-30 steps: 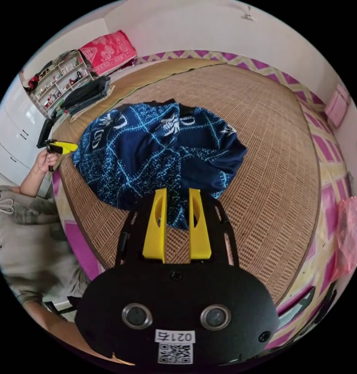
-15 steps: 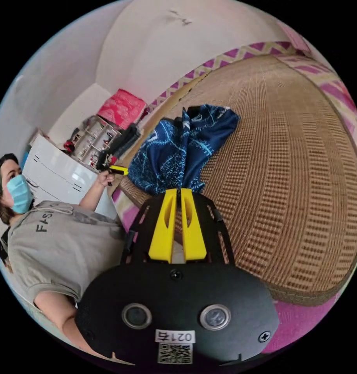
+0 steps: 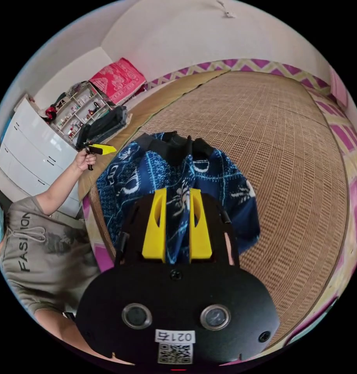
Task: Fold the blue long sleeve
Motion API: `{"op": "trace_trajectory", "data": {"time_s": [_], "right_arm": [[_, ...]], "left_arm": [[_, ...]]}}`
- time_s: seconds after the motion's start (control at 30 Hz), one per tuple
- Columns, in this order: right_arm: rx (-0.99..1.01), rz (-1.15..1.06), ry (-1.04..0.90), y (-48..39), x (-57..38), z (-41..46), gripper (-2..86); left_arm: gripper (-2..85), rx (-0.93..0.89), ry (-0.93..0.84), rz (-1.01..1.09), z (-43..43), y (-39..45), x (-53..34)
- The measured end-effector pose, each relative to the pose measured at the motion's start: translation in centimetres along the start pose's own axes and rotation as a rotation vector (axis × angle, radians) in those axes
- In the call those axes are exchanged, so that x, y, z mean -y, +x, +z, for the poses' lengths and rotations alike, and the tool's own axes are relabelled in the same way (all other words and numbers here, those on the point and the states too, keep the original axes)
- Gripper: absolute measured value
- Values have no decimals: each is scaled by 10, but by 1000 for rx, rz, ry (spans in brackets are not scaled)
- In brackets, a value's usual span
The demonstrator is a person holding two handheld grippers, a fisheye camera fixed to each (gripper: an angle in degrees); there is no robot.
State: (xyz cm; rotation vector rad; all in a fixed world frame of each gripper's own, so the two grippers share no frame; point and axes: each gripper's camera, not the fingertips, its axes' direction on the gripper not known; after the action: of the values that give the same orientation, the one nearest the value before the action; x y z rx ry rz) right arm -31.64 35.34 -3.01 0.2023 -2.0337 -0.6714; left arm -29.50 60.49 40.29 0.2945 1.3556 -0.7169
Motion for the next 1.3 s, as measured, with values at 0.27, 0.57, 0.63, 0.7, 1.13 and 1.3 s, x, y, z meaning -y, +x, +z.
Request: {"op": "trace_trajectory", "data": {"time_s": [0.27, 0.57, 0.63, 0.7, 1.13, 1.3], "right_arm": [[-7, 48, -77, 32, 49, 48, 18], [92, -55, 206, -14, -9, -72, -1], [154, -159, 280, -45, -49, -119, -2], [249, -333, 319, -96, -118, -167, -2], [310, -22, -26, -161, -423, -47, 7], [294, 55, 157, -141, -434, -56, 65]], "left_arm": [[87, 106, -124, -78, 48, -36, 62], [-7, -53, 73, 50, -35, 12, 11], [-8, -108, 156, 188, -73, 47, -26], [-8, -164, 216, 349, -106, 87, -75], [-7, -316, -184, 210, 3, 127, -381], [-9, -352, 14, 80, -2, 91, -418]]}}
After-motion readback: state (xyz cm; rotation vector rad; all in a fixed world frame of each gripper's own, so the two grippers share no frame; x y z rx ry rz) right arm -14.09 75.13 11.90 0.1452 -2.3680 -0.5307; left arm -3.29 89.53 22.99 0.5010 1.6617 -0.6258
